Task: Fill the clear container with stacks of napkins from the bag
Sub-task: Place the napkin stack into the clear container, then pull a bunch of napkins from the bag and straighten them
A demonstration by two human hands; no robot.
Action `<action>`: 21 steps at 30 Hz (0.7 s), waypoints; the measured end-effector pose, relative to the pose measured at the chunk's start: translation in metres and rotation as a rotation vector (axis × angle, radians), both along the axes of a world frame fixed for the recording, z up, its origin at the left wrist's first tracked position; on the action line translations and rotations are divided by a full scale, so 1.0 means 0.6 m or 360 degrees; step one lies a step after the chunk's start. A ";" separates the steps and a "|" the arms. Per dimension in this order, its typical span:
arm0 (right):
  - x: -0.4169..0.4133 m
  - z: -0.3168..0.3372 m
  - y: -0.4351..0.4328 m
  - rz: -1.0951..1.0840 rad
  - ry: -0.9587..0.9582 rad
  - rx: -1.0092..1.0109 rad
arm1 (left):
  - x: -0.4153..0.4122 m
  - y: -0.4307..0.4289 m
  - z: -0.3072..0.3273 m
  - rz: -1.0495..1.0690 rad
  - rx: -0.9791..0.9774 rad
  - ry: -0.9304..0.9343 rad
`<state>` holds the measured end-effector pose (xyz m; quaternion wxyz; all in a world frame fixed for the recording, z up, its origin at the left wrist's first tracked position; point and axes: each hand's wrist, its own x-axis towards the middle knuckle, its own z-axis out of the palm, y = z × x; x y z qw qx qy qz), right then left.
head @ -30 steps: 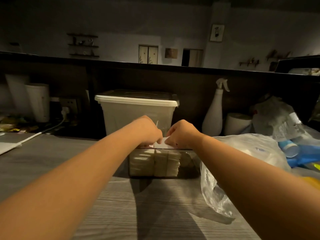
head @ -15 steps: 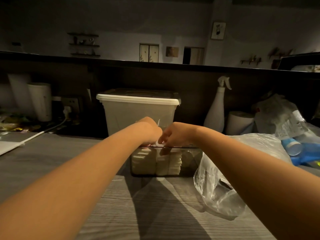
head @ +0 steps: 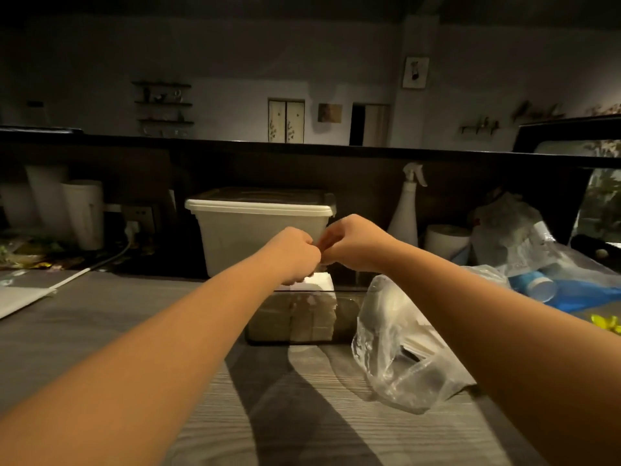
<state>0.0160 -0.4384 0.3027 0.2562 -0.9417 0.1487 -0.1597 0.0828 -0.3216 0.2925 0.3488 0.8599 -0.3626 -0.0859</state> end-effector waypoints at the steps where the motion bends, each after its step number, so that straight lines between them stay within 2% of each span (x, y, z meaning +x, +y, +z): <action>1: -0.014 0.007 -0.001 -0.0007 -0.0069 -0.0010 | -0.010 0.000 0.003 -0.0018 -0.0032 -0.0003; 4: -0.067 0.026 -0.006 0.0003 -0.0245 0.0028 | -0.046 -0.006 0.014 -0.0070 -0.0104 0.0035; 6: -0.101 0.032 -0.013 0.0019 -0.0257 0.0141 | -0.070 -0.014 0.014 -0.0130 -0.0121 0.0063; 11: -0.178 0.012 -0.044 0.0075 -0.0058 0.0311 | -0.133 -0.050 -0.014 -0.0274 -0.0090 0.0090; 14: -0.208 -0.016 -0.067 -0.0015 0.0024 0.0314 | -0.160 -0.079 -0.044 -0.0331 -0.0074 0.0190; 16: -0.214 -0.038 -0.083 -0.0167 0.0074 0.0083 | -0.167 -0.099 -0.070 -0.0336 -0.0064 0.0229; 18: -0.218 -0.060 -0.097 -0.0344 0.0101 -0.0317 | -0.169 -0.114 -0.100 -0.0307 -0.0097 0.0186; 21: -0.228 -0.100 -0.119 -0.0514 -0.0104 -0.0632 | -0.175 -0.120 -0.141 -0.0260 -0.0252 -0.0054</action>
